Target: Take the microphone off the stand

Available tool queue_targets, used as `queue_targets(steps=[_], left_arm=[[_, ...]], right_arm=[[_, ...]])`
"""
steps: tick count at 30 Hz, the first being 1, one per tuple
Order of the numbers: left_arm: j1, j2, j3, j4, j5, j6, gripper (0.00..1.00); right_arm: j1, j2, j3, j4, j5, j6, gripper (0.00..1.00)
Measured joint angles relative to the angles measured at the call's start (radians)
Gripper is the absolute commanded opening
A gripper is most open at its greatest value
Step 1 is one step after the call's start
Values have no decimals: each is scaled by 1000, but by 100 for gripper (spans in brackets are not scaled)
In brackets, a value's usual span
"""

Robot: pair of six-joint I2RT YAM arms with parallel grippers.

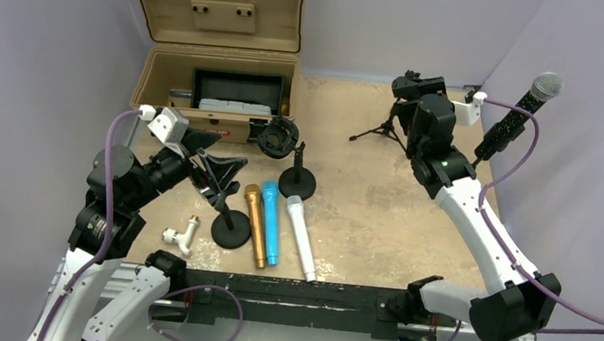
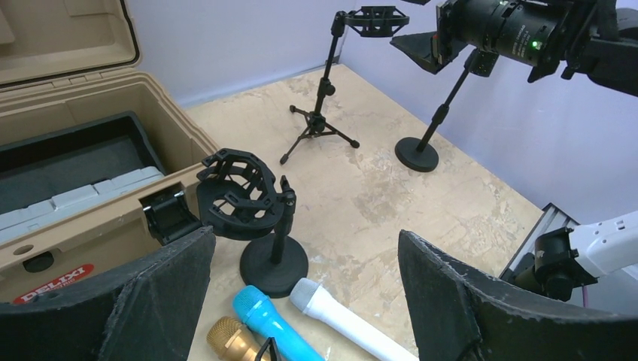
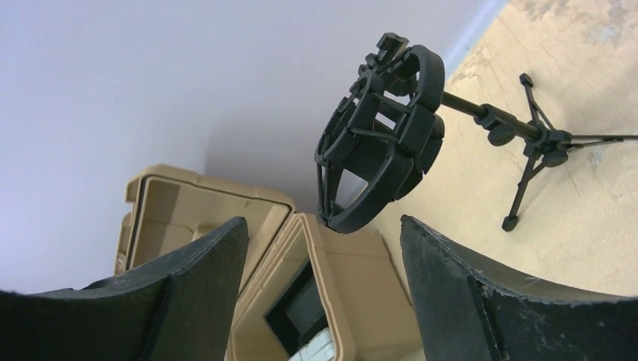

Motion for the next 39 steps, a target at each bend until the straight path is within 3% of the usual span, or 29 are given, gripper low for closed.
queue_targets(steps=[2, 5, 12, 28, 39], left_arm=[[0, 0, 0, 0, 2, 0, 89], [0, 0, 0, 0, 2, 0, 89], [0, 0, 0, 1, 2, 0, 89], [0, 0, 0, 2, 2, 0, 89], [0, 0, 0, 2, 2, 0, 89]], right_arm=[[16, 21, 47, -61, 49, 46, 70], [39, 66, 111, -126, 120, 101, 59], [81, 127, 126, -209, 225, 159, 45], [94, 89, 121, -174, 355, 162, 42], [94, 101, 116, -117, 341, 101, 11]])
